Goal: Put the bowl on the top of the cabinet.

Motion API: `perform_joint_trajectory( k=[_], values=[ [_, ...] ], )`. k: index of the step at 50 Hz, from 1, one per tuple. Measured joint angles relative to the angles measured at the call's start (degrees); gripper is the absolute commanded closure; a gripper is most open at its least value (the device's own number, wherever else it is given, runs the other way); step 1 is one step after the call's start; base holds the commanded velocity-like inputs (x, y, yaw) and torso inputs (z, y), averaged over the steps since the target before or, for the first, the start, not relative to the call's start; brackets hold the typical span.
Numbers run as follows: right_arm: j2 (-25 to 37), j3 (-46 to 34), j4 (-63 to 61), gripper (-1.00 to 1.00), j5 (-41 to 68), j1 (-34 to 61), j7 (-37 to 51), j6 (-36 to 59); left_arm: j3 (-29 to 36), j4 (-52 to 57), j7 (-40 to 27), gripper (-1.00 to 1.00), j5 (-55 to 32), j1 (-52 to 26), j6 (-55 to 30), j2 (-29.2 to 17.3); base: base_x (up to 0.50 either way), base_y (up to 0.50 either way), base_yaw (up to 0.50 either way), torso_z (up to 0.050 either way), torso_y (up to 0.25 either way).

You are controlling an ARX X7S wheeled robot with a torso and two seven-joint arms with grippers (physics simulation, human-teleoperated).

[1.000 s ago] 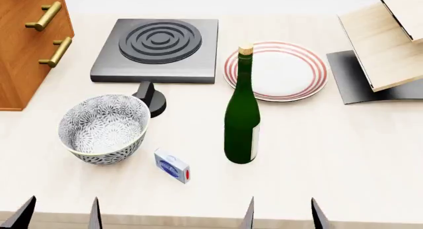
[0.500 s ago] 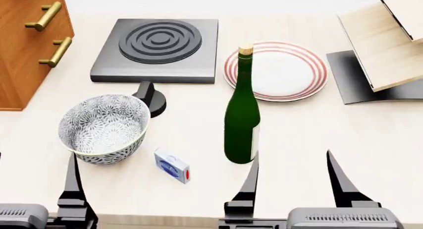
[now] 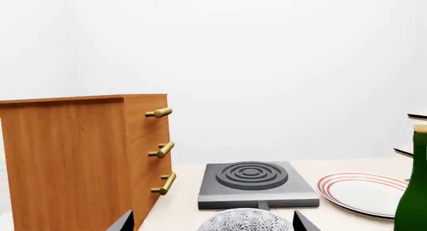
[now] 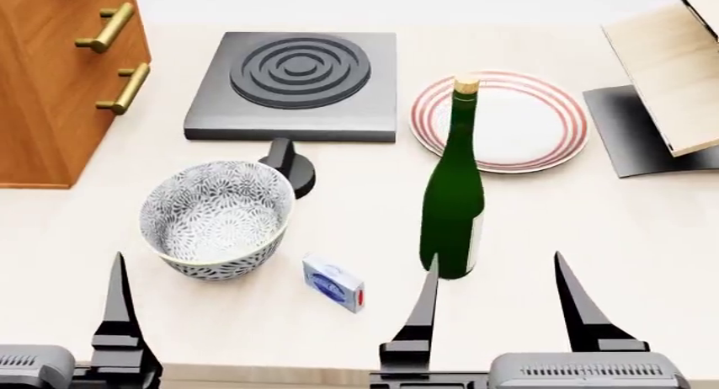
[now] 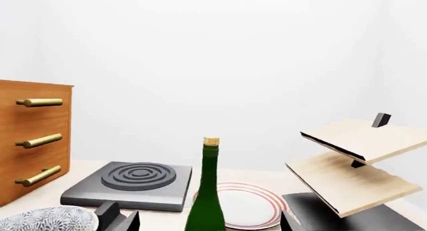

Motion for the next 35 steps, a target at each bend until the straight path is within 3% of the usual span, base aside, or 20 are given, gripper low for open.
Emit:
perform_joint_trajectory(
  k=[11,29,35],
  values=[
    [0.3,0.0,-0.1,-1.0,1.1,0.1,0.6,0.0,0.3,0.2,-0.7,-1.0,-0.4,-0.1,-0.1,-0.7,0.0,0.03,0.0,0.0,0.0],
    [1.1,-0.7,-0.1,-1.0,1.4,0.3,1.8,-0.1,1.0,0.8,-1.8,-1.0,-1.1,0.0,-0.3,-1.6,0.0,0.47,0.0,0.0,0.0],
    [1.2,-0.9,-0.1,-1.0,1.5,0.3,2.3,-0.1,1.1,0.8,-2.1,-1.0,-1.3,0.0,-0.3,-2.0,0.0,0.04,0.0,0.0,0.0]
  ],
)
